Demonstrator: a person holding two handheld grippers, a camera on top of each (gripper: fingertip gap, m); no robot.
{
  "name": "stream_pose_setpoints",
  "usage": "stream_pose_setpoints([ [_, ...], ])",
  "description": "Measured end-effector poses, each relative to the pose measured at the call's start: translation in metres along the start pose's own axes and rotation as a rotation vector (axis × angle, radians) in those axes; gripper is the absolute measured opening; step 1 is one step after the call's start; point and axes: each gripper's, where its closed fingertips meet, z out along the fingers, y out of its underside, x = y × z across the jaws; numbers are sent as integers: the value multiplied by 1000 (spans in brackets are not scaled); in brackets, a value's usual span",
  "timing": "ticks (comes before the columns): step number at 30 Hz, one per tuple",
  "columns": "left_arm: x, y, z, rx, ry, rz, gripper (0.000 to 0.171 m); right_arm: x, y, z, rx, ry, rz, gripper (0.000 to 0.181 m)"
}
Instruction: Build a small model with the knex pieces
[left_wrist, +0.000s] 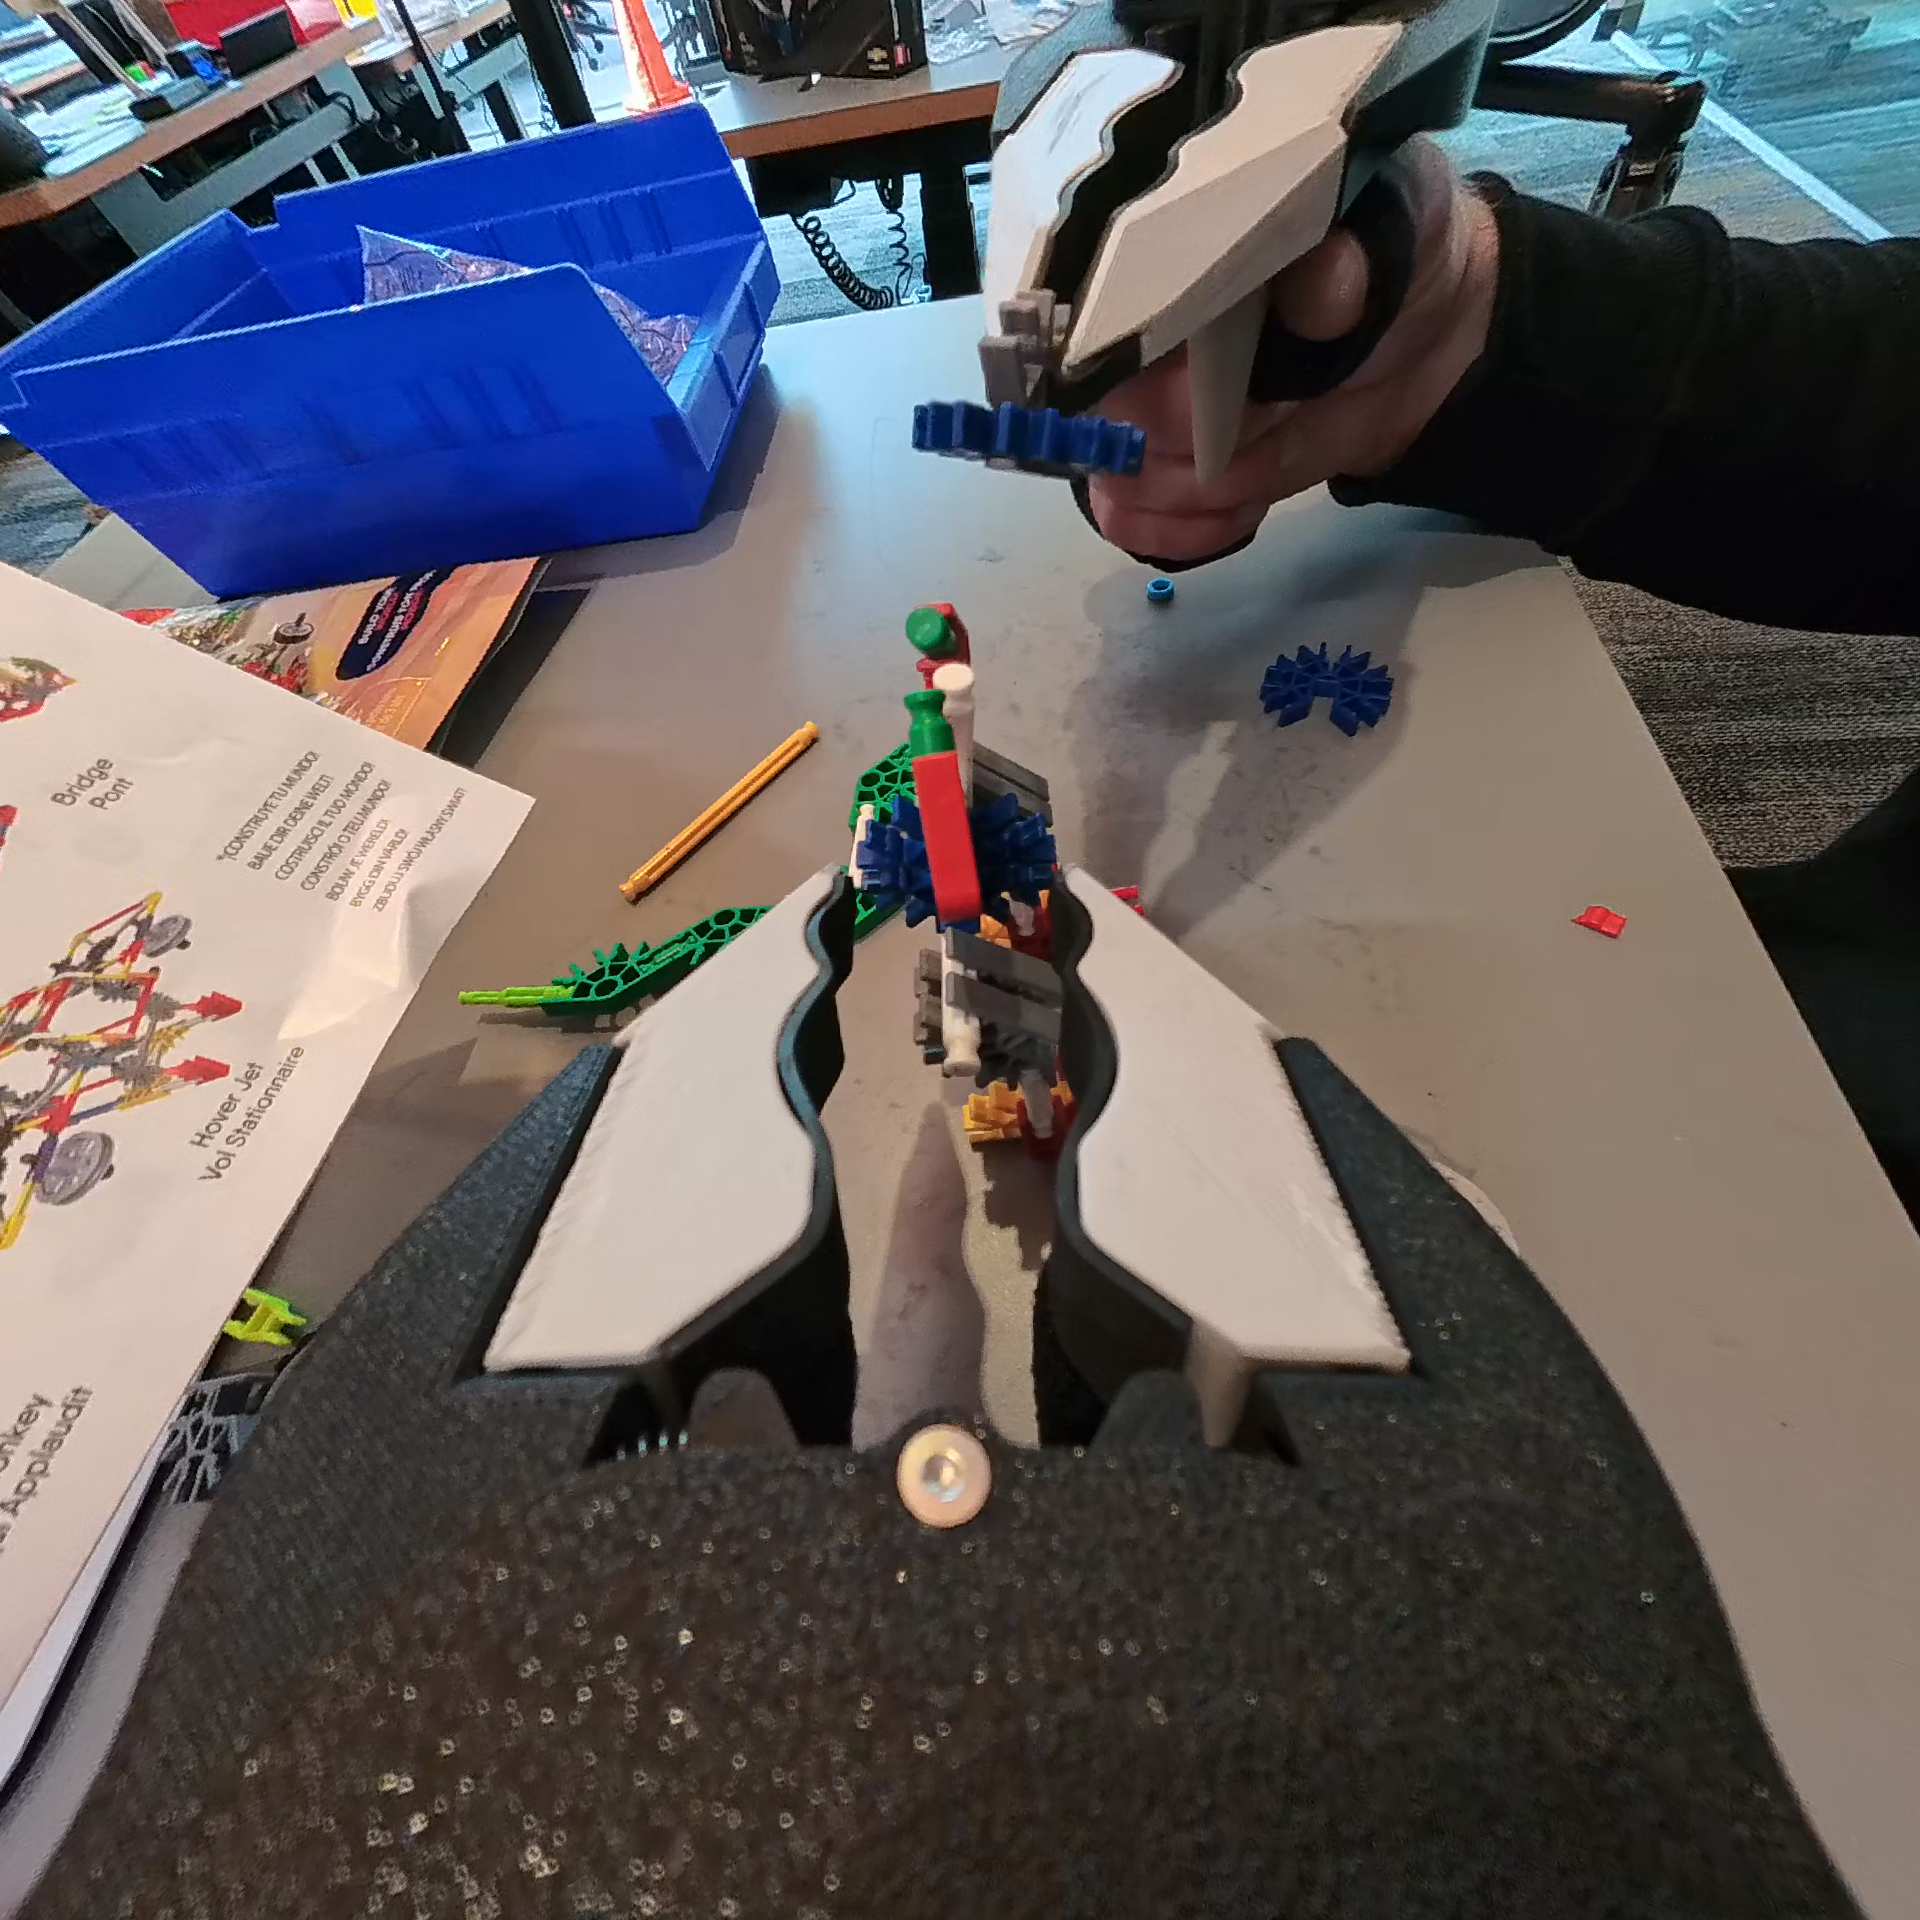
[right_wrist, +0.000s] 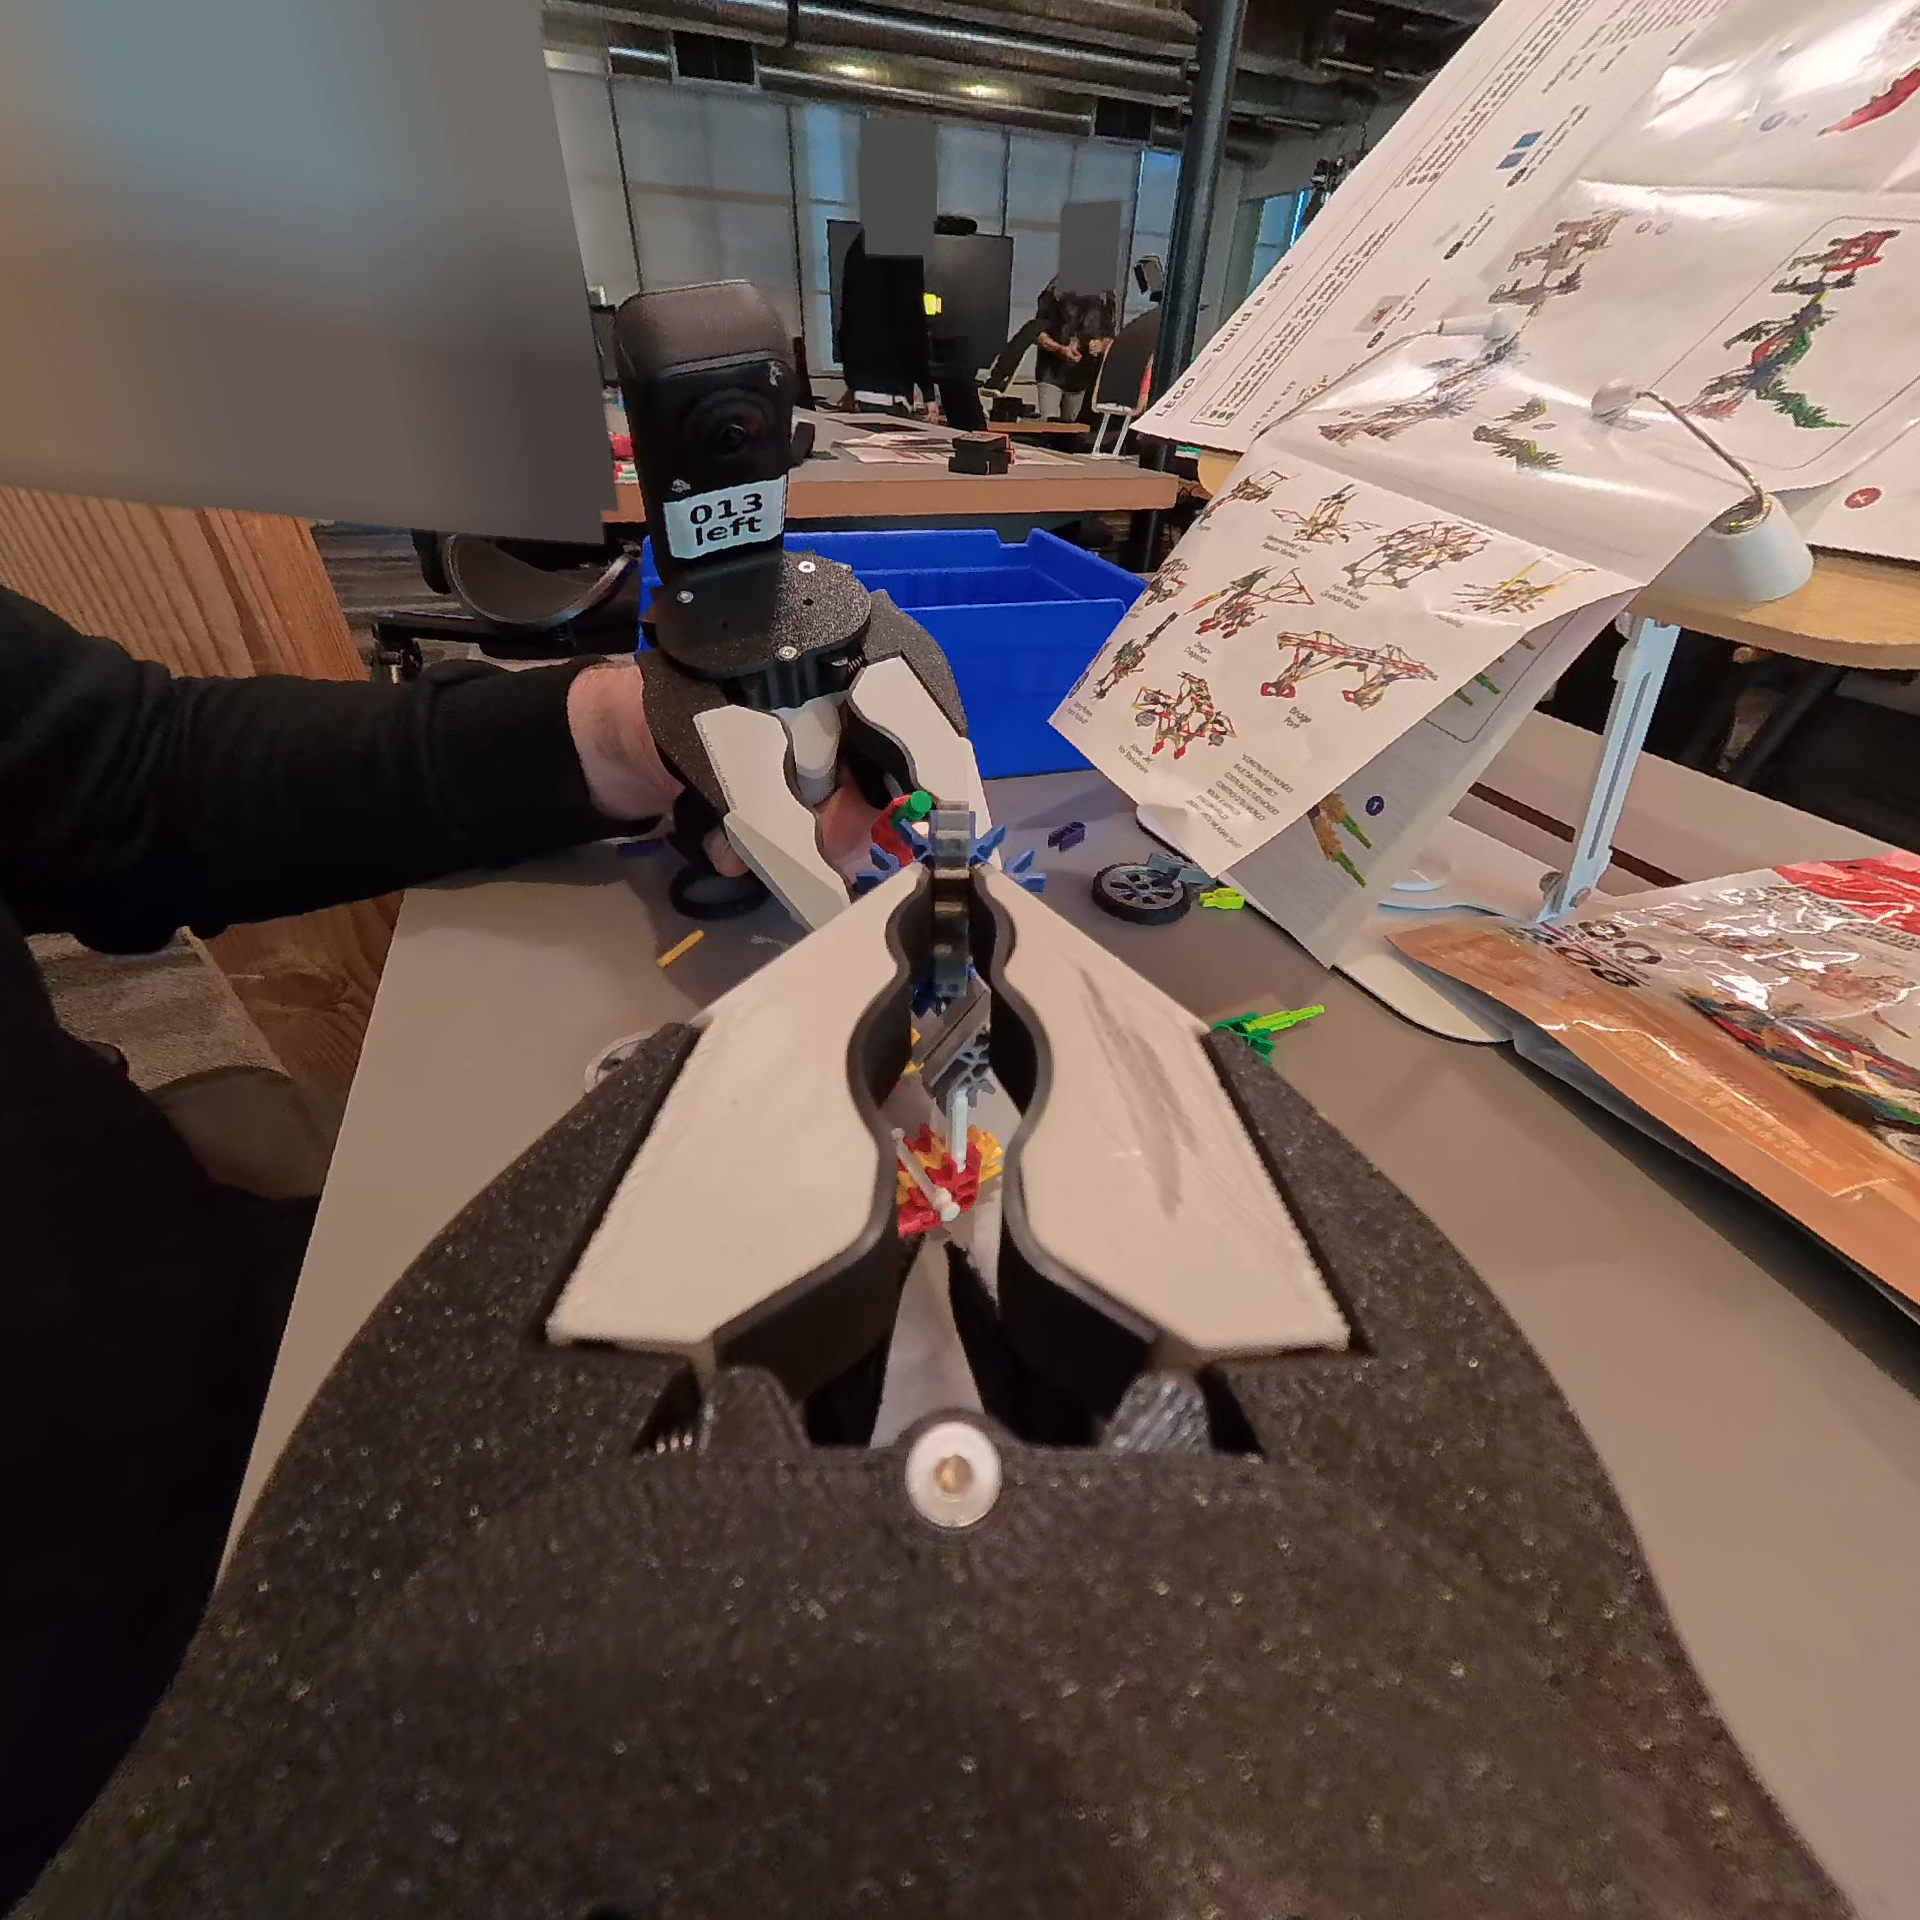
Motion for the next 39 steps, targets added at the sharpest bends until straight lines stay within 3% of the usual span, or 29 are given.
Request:
stream_pose_setpoints([
  [17, -2, -40, -20, 164, -66, 45, 38, -1, -17, 6, 74, -153, 258, 5],
  [23, 10, -70, -30, 283, -90, 130, 42, -12, -15, 15, 10, -156, 197, 5],
  [29, 19, -70, -25, 276, -76, 164, 42, -28, -16, 28, -46, -195, 147, 6],
  [39, 20, -70, -27, 281, -80, 193, 24, -37, -23, 35, -38, -227, 159, 6],
])
